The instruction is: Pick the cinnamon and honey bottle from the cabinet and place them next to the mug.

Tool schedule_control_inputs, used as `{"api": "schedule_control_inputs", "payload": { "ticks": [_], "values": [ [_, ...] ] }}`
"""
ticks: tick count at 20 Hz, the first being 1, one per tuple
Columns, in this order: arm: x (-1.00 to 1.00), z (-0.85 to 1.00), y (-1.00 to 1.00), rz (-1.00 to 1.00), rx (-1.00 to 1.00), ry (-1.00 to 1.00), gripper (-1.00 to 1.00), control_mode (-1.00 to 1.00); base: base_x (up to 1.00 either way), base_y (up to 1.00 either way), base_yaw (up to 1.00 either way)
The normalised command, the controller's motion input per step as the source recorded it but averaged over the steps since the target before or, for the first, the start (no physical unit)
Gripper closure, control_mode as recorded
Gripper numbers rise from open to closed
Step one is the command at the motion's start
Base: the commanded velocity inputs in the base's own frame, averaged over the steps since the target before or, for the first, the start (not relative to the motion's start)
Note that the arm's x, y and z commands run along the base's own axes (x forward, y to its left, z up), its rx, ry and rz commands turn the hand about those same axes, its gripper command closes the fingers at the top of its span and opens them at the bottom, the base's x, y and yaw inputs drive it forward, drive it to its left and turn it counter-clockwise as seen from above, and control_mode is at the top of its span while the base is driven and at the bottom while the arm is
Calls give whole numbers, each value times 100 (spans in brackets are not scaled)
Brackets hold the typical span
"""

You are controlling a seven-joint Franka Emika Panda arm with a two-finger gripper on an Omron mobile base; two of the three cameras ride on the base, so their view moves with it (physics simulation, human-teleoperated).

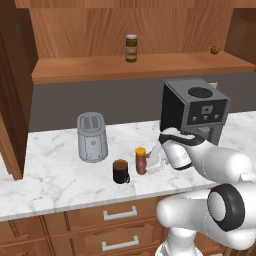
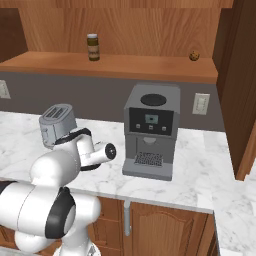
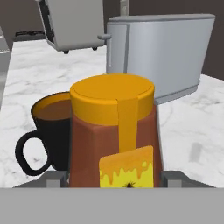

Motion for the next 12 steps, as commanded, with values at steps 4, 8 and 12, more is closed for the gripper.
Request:
{"api": "schedule_control_inputs", "payload": {
  "ticks": [4,8,12],
  "values": [
    [0,-2,1,0,0,0,100,-100,0,0,0],
    [0,-12,11,0,0,0,100,-100,0,0,0],
    [0,-6,6,0,0,0,100,-100,0,0,0]
  ]
}}
